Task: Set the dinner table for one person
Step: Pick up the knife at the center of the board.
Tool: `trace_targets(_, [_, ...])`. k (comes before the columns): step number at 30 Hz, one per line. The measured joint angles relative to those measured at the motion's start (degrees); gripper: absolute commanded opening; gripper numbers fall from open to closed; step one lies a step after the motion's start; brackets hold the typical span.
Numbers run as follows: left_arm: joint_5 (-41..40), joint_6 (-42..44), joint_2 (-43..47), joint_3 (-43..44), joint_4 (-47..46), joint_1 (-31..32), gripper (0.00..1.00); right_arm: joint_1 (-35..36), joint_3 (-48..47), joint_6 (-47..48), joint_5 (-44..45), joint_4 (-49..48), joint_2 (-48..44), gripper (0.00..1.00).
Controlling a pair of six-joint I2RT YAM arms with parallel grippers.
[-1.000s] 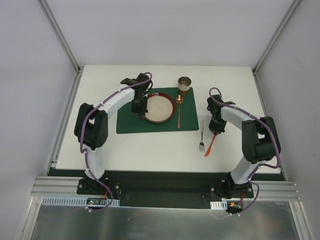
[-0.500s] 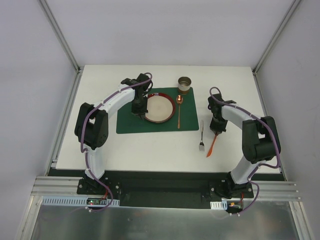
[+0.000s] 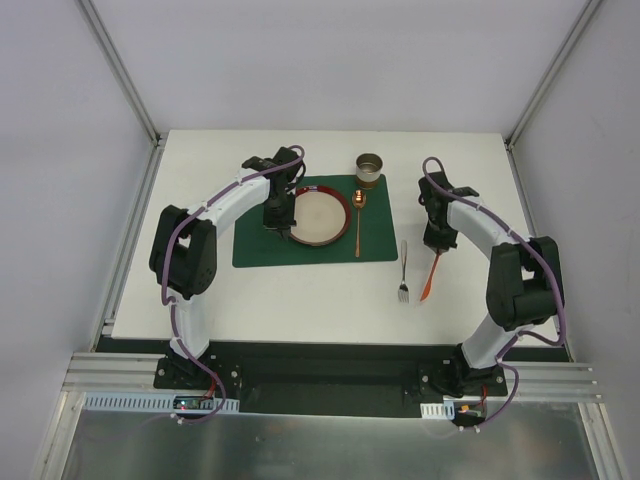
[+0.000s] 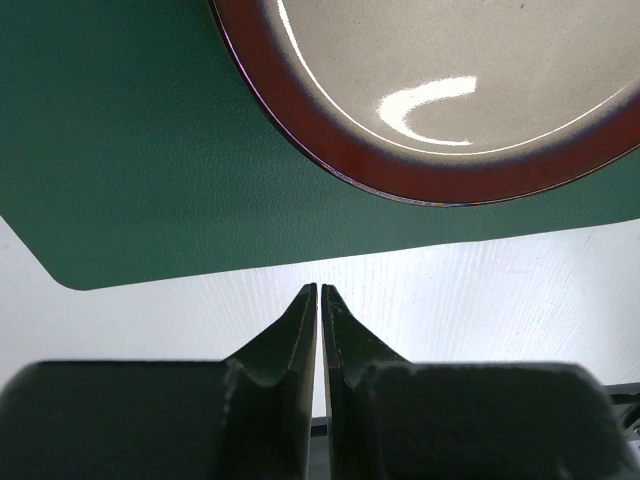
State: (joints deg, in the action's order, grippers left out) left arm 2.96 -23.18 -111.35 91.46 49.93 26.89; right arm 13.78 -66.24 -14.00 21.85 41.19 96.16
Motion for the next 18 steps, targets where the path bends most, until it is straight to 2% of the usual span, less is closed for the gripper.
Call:
trace_targets(8, [0.0, 0.0, 0.0, 0.0, 0.0, 0.0, 0.04, -0.1, -5.6, 1.7, -1.9, 0.5, 1.2, 0.00])
trace_targets(18, [0.0, 0.0, -0.3, 0.2, 0.0, 0.0, 0.04, 0.3, -13.8, 3.8, -8.0, 1.1, 10.0, 0.00])
